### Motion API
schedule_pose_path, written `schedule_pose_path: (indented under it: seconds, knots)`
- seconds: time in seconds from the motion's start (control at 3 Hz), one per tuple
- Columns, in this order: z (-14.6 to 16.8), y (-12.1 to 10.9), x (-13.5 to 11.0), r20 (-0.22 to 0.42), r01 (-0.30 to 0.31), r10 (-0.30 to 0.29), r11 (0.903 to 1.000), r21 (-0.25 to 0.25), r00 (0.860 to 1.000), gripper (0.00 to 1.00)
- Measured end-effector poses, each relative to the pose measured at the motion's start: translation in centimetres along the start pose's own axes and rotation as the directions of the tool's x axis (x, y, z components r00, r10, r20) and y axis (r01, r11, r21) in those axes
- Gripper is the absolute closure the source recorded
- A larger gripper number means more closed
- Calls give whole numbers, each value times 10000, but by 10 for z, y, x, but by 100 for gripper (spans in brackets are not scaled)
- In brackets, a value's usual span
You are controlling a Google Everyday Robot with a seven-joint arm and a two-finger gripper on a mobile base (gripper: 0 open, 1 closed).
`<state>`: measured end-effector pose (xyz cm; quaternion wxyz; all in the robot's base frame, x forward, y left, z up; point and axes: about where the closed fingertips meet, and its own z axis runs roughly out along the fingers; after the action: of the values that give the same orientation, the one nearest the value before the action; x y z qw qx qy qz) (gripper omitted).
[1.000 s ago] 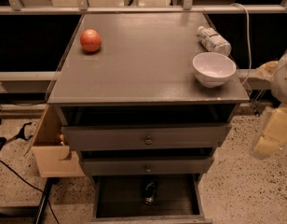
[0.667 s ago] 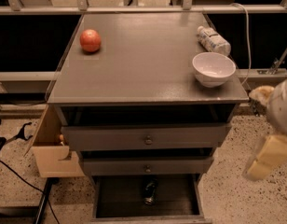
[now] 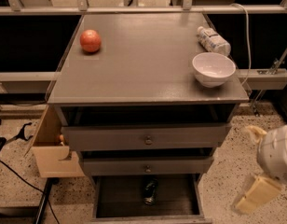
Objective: Close bottom drawer
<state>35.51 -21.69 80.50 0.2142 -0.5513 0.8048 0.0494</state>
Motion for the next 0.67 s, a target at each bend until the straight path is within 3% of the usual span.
schedule_pose_path:
  seconds: [0.33,0.67]
  knots:
    - [47,30,34,-457,-527,482,9934,-1015,9978,0]
    - [54,37,40,-579,-623,557,9909,-1195,9968,0]
